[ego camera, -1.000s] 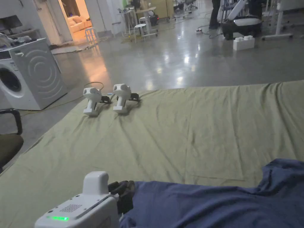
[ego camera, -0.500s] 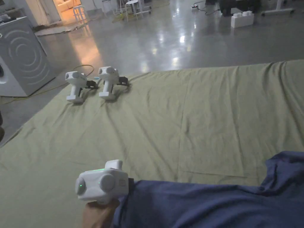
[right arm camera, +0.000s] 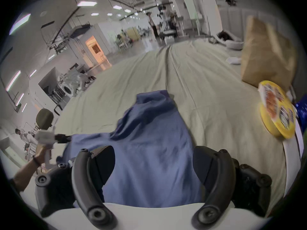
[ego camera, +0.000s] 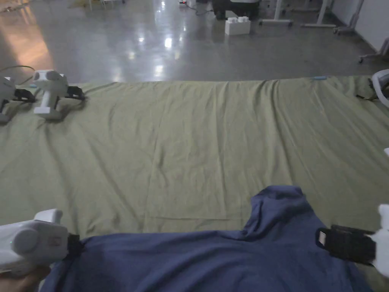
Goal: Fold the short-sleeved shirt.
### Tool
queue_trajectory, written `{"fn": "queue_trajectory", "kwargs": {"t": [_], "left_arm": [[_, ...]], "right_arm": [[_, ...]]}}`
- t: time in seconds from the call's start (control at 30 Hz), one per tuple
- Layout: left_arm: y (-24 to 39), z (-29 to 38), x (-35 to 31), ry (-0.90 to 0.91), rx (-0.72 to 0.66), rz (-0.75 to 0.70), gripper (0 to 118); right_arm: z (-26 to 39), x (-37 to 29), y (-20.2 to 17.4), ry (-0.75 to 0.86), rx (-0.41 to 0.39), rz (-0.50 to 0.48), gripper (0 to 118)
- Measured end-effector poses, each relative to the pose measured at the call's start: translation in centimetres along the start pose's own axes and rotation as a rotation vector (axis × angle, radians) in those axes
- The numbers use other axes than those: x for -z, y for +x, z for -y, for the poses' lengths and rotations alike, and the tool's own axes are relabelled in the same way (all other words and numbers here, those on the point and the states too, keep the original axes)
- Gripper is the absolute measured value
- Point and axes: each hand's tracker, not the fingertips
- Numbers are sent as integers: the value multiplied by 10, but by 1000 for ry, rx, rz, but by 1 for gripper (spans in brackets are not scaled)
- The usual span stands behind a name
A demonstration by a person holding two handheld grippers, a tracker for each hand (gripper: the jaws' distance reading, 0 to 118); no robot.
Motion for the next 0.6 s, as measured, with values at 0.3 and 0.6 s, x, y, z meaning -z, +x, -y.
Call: {"fn": "queue_trajectory", "kwargs": {"t": [0.3,0.6], "left_arm": [[16,-1,-6,-15,124,-42,2],[7,6,-7,40,122,-55,2]], "right_arm": [[-20,85,23,-217,-57,235,83],[-21,72,-17,-204,-135,262,2]]}}
